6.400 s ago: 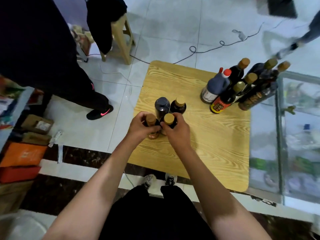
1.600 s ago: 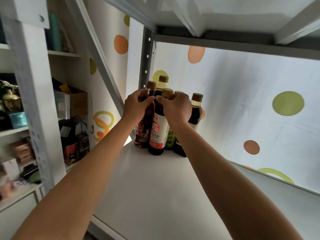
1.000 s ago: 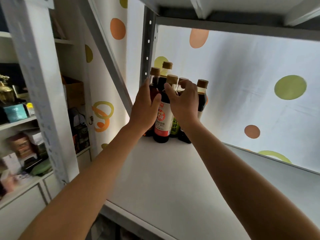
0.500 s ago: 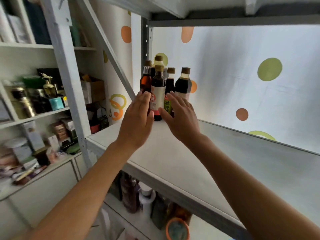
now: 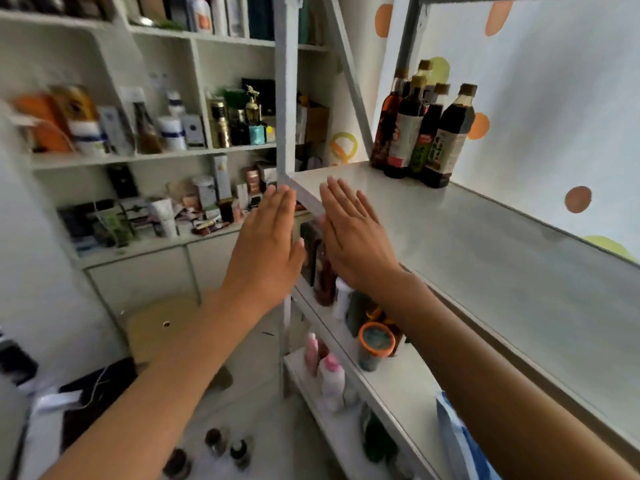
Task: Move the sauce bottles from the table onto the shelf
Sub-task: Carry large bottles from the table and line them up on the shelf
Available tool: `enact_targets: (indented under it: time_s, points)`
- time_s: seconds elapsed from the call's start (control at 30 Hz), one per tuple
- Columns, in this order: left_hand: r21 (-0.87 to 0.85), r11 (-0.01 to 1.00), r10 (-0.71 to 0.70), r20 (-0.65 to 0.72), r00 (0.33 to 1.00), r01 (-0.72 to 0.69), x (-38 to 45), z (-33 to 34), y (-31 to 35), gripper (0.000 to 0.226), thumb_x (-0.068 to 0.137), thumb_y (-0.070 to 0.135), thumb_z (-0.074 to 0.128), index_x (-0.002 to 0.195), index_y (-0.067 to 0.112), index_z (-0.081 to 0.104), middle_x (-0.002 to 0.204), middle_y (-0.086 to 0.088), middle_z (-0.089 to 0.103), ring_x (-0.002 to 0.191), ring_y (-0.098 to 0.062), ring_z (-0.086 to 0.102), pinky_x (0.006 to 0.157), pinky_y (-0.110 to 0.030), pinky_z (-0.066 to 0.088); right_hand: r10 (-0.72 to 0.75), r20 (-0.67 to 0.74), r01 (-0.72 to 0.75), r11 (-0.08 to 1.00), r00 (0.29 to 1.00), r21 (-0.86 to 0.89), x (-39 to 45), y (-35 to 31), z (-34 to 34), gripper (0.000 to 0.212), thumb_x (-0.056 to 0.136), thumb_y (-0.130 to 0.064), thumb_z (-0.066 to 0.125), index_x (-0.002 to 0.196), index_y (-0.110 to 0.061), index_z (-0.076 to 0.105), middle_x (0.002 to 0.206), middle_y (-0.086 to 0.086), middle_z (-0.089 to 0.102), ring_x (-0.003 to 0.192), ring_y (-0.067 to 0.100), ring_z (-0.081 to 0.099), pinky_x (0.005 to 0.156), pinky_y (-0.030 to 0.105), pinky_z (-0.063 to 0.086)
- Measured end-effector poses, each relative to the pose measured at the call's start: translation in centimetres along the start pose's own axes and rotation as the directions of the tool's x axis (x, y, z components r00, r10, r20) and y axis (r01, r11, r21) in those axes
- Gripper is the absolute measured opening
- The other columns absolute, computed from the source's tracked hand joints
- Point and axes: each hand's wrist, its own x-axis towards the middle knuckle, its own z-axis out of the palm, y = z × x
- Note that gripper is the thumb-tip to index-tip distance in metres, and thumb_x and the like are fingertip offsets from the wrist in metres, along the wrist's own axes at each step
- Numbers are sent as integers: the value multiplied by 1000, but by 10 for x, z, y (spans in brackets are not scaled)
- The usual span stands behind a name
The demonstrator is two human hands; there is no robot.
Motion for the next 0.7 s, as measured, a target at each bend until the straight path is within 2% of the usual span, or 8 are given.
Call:
enact_targets:
  time_s: [0.13, 0.33, 0.4, 0.57, 0.7]
  points:
    - [-21, 990, -143, -40, 989, 143, -76, -40, -24, 70, 97, 20, 50, 154, 11, 10, 162, -7, 10, 149, -16, 2, 118, -26, 3, -108, 18, 107, 991, 994, 81, -45, -62, 34, 55, 107, -34, 20, 158, -14, 20, 166, 3, 12, 152, 9, -1, 125, 33, -4]
    - [42, 957, -286, -42, 957, 288, -213, -93, -65, 67, 100, 24, 47, 154, 11, 10, 162, -6, 10, 148, -13, -1, 118, -28, 0, -281, 50, 272, 952, 958, 141, -110, -168, 86, 55, 106, -31, 25, 155, -6, 29, 163, 9, 23, 151, 11, 6, 125, 34, 1]
    - [40, 942, -332, -39, 942, 334, -258, -114, -78, 66, 99, 23, 48, 154, 9, 13, 161, -7, 13, 147, -13, 1, 120, -32, 6, -311, 66, 297, 940, 948, 166, -131, -208, 97, 54, 106, -30, 27, 155, -6, 29, 162, 10, 25, 151, 11, 7, 125, 32, 0]
    - [41, 888, -455, -75, 888, 458, -385, -182, -102, 64, 100, 23, 46, 154, 12, 12, 162, -4, 12, 147, -8, -2, 119, -28, 3, -424, 141, 374, 883, 895, 284, -199, -331, 126, 55, 106, -31, 24, 154, -6, 32, 162, 10, 27, 153, 15, 12, 126, 37, 7]
    - [54, 815, -563, -159, 811, 577, -489, -233, -112, 65, 99, 23, 45, 154, 14, 10, 159, 5, 7, 147, -6, -3, 118, -27, 1, -530, 175, 434, 809, 830, 397, -251, -432, 145, 54, 106, -30, 25, 154, -8, 32, 162, 8, 27, 153, 15, 15, 126, 38, 9]
